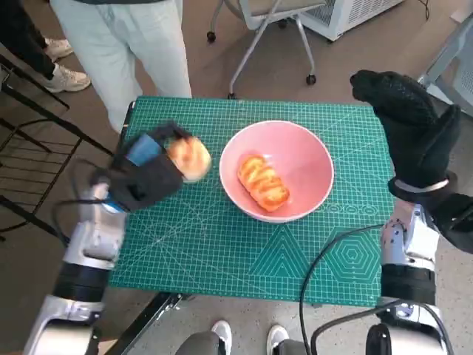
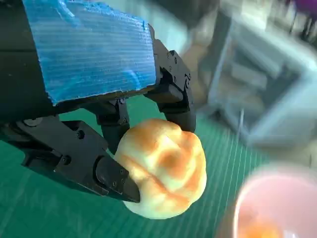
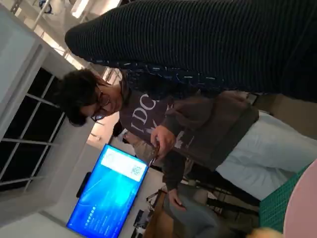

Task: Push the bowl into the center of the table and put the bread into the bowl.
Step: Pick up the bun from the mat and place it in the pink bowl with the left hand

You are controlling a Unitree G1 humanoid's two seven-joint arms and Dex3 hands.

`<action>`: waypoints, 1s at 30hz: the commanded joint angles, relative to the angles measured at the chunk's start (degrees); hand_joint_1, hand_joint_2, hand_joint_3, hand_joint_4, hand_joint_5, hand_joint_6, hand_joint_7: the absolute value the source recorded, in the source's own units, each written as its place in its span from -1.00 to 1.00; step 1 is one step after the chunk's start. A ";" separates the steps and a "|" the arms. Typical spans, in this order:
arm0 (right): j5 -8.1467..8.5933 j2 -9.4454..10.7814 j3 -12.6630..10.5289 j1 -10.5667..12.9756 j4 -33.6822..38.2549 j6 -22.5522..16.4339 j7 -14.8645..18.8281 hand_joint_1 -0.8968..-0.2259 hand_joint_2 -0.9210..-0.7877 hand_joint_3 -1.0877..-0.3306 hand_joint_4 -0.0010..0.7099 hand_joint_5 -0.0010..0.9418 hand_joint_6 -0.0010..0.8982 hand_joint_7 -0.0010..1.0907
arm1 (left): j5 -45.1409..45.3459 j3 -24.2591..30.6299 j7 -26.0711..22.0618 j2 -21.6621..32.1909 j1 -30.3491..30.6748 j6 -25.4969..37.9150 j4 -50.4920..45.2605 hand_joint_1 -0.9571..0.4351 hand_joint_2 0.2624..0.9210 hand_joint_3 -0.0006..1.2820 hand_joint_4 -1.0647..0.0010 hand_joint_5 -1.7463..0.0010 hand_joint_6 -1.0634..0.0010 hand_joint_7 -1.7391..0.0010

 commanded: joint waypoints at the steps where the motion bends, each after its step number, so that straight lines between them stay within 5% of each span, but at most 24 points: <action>1: -0.37 0.03 0.34 0.38 0.09 -0.01 0.40 -0.31 -1.00 0.18 -0.47 -1.00 -0.66 -0.60 | 0.78 1.75 1.08 0.64 -0.41 0.89 -7.07 0.38 0.93 -1.00 -0.60 -0.19 -0.34 -0.18; 16: 0.07 -0.20 0.05 0.81 -0.03 0.17 0.48 -0.33 -1.00 0.19 -0.47 -1.00 -0.66 -0.60 | -1.61 2.27 -2.08 -1.44 -2.41 0.52 -20.67 0.38 0.91 -1.00 -0.65 -0.11 -0.34 -0.23; 30: 0.05 -0.04 0.06 1.51 -0.74 0.45 0.21 -0.32 -1.00 0.19 -0.47 -1.00 -0.65 -0.61 | -11.57 -3.32 -13.50 -7.47 -9.47 3.85 -19.55 0.38 0.89 -0.99 -0.61 -0.22 -0.42 -0.09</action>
